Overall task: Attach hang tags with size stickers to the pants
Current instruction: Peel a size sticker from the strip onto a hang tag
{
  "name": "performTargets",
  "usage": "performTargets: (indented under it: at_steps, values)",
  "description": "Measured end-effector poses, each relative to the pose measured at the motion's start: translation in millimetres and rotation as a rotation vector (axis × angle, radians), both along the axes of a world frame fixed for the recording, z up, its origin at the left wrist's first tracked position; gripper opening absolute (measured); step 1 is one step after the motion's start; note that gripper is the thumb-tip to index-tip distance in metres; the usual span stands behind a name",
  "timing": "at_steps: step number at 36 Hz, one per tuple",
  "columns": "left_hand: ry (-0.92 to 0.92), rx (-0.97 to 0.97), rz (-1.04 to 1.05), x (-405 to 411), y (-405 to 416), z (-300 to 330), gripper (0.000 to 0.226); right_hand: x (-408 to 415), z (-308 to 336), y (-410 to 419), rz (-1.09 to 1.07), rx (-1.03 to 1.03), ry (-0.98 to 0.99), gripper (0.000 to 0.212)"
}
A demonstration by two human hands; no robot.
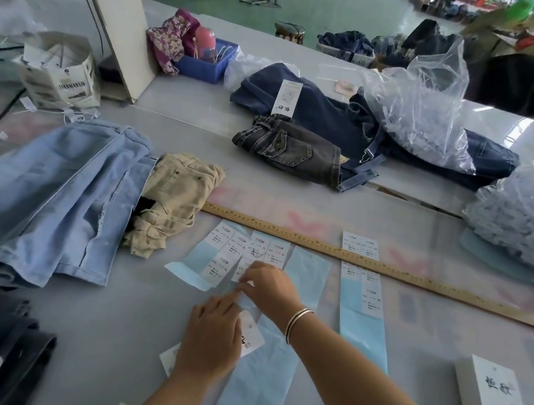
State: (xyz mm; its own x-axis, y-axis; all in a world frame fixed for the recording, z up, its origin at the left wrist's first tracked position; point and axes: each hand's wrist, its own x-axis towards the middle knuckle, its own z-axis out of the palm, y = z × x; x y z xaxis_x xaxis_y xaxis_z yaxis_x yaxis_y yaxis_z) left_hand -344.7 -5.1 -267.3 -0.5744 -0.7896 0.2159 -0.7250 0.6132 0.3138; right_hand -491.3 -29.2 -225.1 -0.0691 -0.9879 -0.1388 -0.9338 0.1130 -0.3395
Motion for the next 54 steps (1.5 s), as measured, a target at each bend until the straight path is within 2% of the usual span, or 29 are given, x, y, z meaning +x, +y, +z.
performTargets:
  at_steps: [9,14,17,22,29,40,44,48,51,54]
  values:
    - [0.021,0.025,0.002,-0.9,-0.5,-0.2,0.03,-7.6,-4.4,-6.2,-0.043,-0.013,-0.011,0.026]
    - [0.003,0.015,0.017,-0.9,0.0,-0.2,0.037,-15.7,-8.6,-1.3,0.065,-0.028,-0.014,0.026]
    - [-0.018,0.038,0.027,-0.9,0.7,1.5,0.045,-26.8,-12.8,3.0,0.12,-0.034,0.071,0.031]
    - [-0.014,0.037,0.043,-1.1,0.9,2.0,0.043,-24.3,-20.5,9.3,0.154,-0.11,0.1,0.027]
    - [0.013,0.039,0.031,-0.7,1.2,2.4,0.04,-12.5,-27.9,17.5,0.162,-0.131,0.127,0.035]
    - [0.014,0.041,0.018,-0.3,-0.9,0.5,0.041,-16.9,-16.1,11.7,0.152,-0.144,0.133,0.026]
    - [0.0,0.051,0.008,0.3,-0.8,2.2,0.041,-13.9,-10.9,4.3,-0.179,-0.118,-0.128,0.024]
    - [-0.013,0.108,-0.006,2.5,-0.9,6.8,0.04,-30.3,0.0,2.9,-0.615,-0.241,-0.407,0.022]
    - [0.012,0.174,-0.005,3.0,-1.5,10.9,0.044,-45.4,15.5,12.9,-0.937,-0.384,-0.939,0.012]
    - [0.173,0.318,0.031,2.4,-6.9,9.6,0.041,-52.3,36.6,34.1,-1.06,-0.547,-1.473,0.011]
